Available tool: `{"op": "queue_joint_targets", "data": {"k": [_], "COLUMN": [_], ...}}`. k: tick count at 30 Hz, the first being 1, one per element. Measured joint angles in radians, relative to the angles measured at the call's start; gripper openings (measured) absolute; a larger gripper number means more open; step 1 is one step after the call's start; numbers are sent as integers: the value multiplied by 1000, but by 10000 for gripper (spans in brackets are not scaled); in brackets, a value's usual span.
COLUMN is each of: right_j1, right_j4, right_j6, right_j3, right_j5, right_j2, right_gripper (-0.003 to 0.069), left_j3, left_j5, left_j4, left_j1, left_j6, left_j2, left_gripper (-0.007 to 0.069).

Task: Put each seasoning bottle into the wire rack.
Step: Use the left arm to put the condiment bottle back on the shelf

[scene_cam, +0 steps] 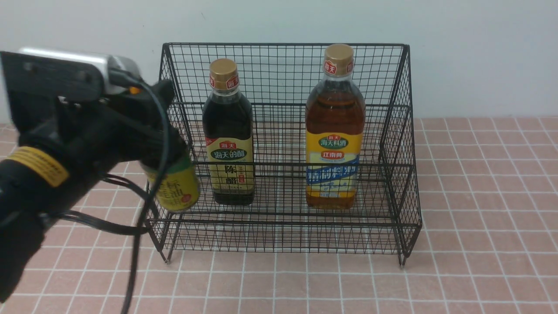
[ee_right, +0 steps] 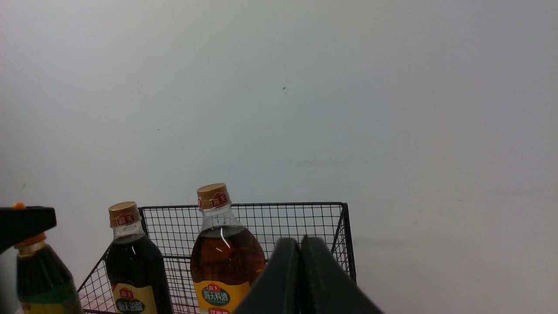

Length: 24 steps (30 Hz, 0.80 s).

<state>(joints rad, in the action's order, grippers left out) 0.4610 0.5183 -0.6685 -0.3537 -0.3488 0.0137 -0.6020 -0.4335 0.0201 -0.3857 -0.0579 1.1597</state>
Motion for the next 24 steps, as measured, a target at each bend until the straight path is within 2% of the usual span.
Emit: {"op": "queue_joint_targets", "data": {"k": [6,24], "right_j1": [0,0], "right_j4": [0,0], "right_j6": [0,0], "right_j3": [0,0], "right_j5": [0,-1], "right_j2": [0,0], "right_gripper": [-15,-15], "left_j3": [0,23], "left_j5": [-23,-47], "left_j4": [13,48], "left_j1": [-5,-5], "left_j6": [43,20], "left_j2": [71,210], "left_gripper": [256,256]}}
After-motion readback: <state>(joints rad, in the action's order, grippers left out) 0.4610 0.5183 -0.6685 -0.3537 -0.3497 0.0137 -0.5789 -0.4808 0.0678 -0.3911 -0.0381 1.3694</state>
